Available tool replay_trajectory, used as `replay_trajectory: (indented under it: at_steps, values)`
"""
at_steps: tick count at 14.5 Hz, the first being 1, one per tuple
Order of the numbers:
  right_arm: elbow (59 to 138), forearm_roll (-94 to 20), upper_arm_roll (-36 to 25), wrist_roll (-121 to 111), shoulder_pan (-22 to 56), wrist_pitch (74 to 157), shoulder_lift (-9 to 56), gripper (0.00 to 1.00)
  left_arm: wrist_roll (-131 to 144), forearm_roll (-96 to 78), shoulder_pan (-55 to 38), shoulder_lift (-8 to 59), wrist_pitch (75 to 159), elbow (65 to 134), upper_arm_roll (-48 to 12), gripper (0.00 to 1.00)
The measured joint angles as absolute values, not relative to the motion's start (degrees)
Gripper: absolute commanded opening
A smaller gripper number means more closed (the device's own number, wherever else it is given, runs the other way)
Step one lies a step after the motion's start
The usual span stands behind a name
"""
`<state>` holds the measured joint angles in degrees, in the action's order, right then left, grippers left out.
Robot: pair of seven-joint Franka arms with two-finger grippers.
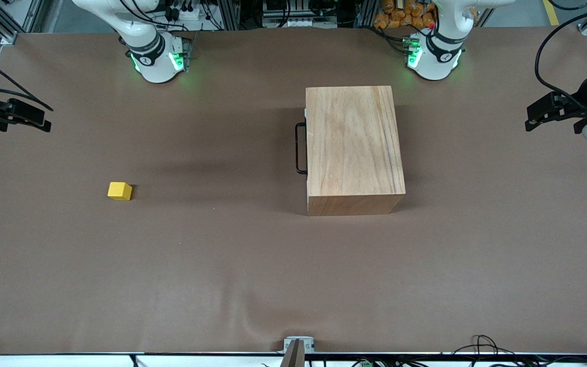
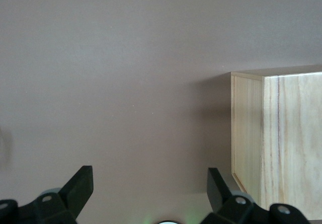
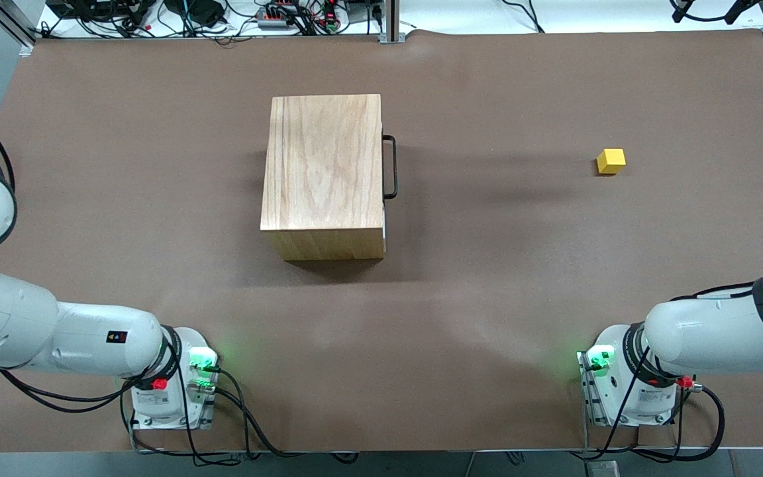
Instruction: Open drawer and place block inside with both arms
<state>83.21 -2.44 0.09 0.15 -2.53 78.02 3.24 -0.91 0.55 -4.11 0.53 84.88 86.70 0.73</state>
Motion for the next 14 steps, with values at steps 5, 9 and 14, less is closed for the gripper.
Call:
replay_trajectory:
  at_steps: [5,9,14]
  values:
    - [83.2,-2.4,0.1,0.1,-2.5,78.0,3.2,1.00,-0.9,0.5,-4.2,0.5,84.9,86.7,0.8,1.00]
    - [83.2,-2.4,0.1,0.1,-2.5,78.0,3.2,1.00,-0.9,0.0,-4.7,0.6,84.6,86.7,0.4,1.00]
    - [83.2,-2.4,0.1,0.1,-2.5,78.0,3.3,1.00,6.6,-2.5,-10.1,2.1,84.6,86.9,-3.5,1.00]
